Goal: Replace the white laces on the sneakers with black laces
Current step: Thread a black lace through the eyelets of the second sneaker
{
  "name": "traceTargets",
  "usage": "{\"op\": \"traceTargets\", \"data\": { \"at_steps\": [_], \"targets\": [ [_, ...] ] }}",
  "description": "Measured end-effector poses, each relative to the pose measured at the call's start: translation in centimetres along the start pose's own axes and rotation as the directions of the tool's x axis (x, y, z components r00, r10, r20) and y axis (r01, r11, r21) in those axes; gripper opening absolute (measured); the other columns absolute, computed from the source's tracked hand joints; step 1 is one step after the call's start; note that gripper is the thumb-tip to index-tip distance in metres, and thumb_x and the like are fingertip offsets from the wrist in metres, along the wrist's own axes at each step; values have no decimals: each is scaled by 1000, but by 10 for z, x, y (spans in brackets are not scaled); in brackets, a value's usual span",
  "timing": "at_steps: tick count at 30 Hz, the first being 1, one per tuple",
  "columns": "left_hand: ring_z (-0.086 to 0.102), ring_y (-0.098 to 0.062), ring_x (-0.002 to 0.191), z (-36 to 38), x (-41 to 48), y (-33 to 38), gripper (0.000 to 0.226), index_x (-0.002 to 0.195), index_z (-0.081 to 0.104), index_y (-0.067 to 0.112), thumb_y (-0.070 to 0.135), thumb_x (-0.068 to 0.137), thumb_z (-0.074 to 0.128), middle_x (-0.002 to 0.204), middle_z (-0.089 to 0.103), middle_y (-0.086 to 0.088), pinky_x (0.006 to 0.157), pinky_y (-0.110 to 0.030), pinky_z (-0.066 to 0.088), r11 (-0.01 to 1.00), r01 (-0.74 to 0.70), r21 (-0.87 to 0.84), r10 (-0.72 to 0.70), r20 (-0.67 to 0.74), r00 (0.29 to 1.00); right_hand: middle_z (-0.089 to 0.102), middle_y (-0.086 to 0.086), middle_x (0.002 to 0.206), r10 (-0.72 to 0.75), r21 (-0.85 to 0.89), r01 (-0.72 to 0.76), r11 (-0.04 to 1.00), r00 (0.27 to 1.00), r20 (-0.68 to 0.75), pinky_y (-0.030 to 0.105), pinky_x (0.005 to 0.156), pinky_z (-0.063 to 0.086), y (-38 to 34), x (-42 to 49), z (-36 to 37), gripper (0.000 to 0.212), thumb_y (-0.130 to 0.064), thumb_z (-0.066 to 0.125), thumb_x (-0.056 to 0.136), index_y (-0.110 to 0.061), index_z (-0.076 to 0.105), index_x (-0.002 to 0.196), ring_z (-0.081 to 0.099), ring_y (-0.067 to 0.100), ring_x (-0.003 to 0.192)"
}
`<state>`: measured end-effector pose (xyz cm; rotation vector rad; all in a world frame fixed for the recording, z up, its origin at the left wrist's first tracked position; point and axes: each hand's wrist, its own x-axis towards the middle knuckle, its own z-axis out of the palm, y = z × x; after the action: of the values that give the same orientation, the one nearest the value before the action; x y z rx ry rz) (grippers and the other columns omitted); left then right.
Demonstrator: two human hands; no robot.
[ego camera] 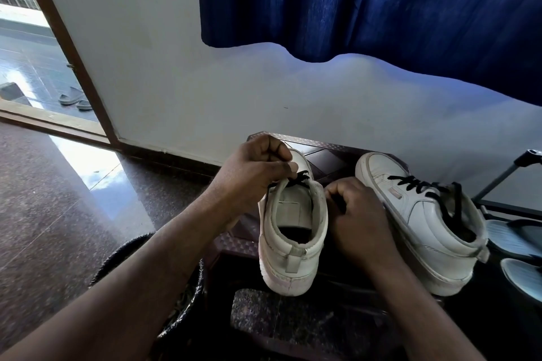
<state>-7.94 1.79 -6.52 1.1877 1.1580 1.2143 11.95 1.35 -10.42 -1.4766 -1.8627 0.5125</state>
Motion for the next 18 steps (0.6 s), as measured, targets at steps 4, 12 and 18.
{"op": "traceTargets", "data": {
  "at_steps": [4,12,18],
  "targets": [
    [62,-24,79,-3,1,-2,14,92,65,10,0,89,75,82,70,-12,75,-33,48,1000,20,9,-20,-9,1000,68,-7,91,72,113,-66,991,996,-46,39,86,49,0,1,-4,14,-22,68,94,-20,68,80,62,17,92],
    [51,-16,66,-30,2,-3,36,101,70,3,36,92,79,78,65,-4,62,-27,42,948,109,300,-129,50,990,74,-7,90,95,433,-100,896,995,33,33,83,52,-11,-1,-1,20,-38,62,92,-21,72,89,67,11,88],
    [53,-13,72,-31,-4,-3,33,105,69,-2,30,99,70,83,63,-5,62,-22,43,933,115,340,-167,128,977,71,5,86,145,613,-187,768,982,117,47,86,53,-12,3,3,16,-31,65,86,-16,69,81,61,18,83]
  ]
}}
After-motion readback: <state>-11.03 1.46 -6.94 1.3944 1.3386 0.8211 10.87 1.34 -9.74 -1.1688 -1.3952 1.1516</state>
